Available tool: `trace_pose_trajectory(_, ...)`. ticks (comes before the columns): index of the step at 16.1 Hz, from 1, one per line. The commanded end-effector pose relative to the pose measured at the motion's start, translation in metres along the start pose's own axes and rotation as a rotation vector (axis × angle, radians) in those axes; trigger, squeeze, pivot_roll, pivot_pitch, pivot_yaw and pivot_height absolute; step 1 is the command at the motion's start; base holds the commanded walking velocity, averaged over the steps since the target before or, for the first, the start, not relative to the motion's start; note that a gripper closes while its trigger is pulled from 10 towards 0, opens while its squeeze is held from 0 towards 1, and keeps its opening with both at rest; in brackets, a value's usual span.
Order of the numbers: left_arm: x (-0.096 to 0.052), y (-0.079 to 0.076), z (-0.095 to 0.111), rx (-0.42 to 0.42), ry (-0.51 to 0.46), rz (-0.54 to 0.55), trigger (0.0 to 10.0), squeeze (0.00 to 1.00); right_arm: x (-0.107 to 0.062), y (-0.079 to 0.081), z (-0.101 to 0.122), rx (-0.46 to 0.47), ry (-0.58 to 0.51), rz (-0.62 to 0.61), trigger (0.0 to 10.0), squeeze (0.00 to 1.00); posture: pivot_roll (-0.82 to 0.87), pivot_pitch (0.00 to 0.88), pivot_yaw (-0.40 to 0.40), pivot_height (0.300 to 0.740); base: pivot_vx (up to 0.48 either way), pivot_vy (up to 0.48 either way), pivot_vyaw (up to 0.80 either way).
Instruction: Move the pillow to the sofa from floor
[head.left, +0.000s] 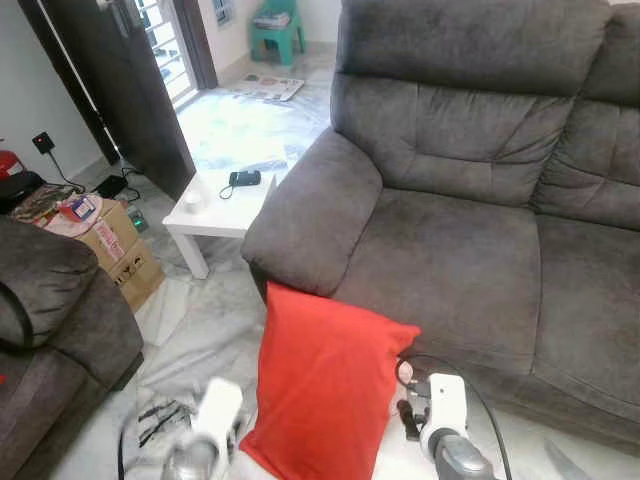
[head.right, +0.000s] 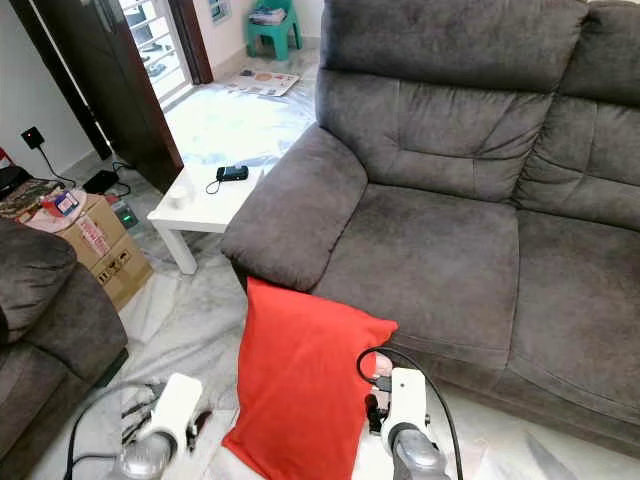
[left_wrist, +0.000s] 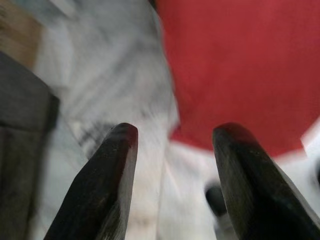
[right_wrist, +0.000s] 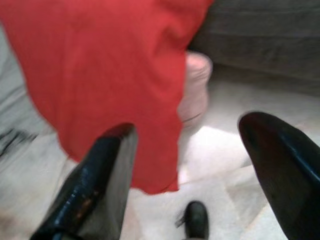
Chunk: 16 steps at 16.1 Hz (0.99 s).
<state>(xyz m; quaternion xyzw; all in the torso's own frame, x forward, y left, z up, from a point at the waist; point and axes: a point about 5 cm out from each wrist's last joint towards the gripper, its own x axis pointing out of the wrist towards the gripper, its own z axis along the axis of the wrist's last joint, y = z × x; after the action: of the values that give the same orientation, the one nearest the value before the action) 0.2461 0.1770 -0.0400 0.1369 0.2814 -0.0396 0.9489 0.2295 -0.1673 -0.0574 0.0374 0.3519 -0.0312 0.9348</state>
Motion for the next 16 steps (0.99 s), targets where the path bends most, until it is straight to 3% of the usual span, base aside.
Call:
trace_pose_trajectory(1,0.005,0.017,0.02,-0.033,-0.089,0.084,10.0,0.0,-0.001,0.002,0.001,-0.021,-0.037,0.007,10.0,0.0,-0.07,0.034,0.071,0.74,0.0,0.0,0.0)
trace_pose_trajectory(2,0.009,0.025,0.046,-0.049,-0.215,0.123,10.0,0.0,-0.001,0.003,0.006,-0.027,-0.086,0.015,10.0,0.0,-0.07,0.034,0.071,0.74,0.0,0.0,0.0)
trace_pose_trajectory(3,0.01,0.029,0.069,-0.065,-0.33,0.148,10.0,0.0,0.0,-0.006,0.024,-0.015,-0.178,-0.001,10.0,0.0,-0.08,0.031,0.07,0.74,0.0,0.0,0.0)
trace_pose_trajectory(4,0.01,0.03,0.08,-0.075,-0.381,0.152,10.0,0.0,0.001,-0.018,0.044,-0.01,-0.263,-0.014,10.0,0.0,-0.08,0.03,0.07,0.74,0.0,0.0,0.0)
trace_pose_trajectory(5,0.009,0.026,0.09,-0.074,-0.434,0.141,10.0,0.0,0.001,-0.041,0.083,-0.012,-0.394,-0.036,10.0,0.0,-0.08,0.028,0.068,0.74,0.0,0.0,0.0)
trace_pose_trajectory(6,0.008,0.02,0.102,-0.081,-0.5,0.13,10.0,0.0,-0.003,-0.049,0.116,-0.011,-0.514,-0.031,10.0,0.0,-0.08,0.024,0.062,0.74,0.0,0.0,0.0)
trace_pose_trajectory(7,0.005,0.01,0.118,-0.086,-0.575,0.122,10.0,0.0,-0.008,-0.046,0.145,-0.014,-0.635,0.003,10.0,0.0,-0.09,0.017,0.052,0.74,0.0,0.0,0.0)
trace_pose_trajectory(12,-0.012,-0.001,0.149,-0.055,-0.757,0.125,10.0,0.0,-0.023,-0.036,0.183,-0.051,-0.849,0.053,10.0,0.0,-0.07,0.0,0.028,0.74,0.0,0.0,0.0)
trace_pose_trajectory(14,-0.03,0.011,0.153,-0.044,-0.835,0.193,10.0,0.0,-0.036,-0.03,0.184,-0.084,-0.918,0.087,10.0,0.0,-0.07,0.0,0.028,0.74,0.0,0.0,0.0)
trace_pose_trajectory(16,-0.042,0.02,0.148,-0.048,-0.848,0.242,10.0,0.0,-0.046,-0.03,0.177,-0.087,-0.944,0.098,10.0,0.0,-0.08,0.0,0.033,0.74,0.0,0.0,0.0)
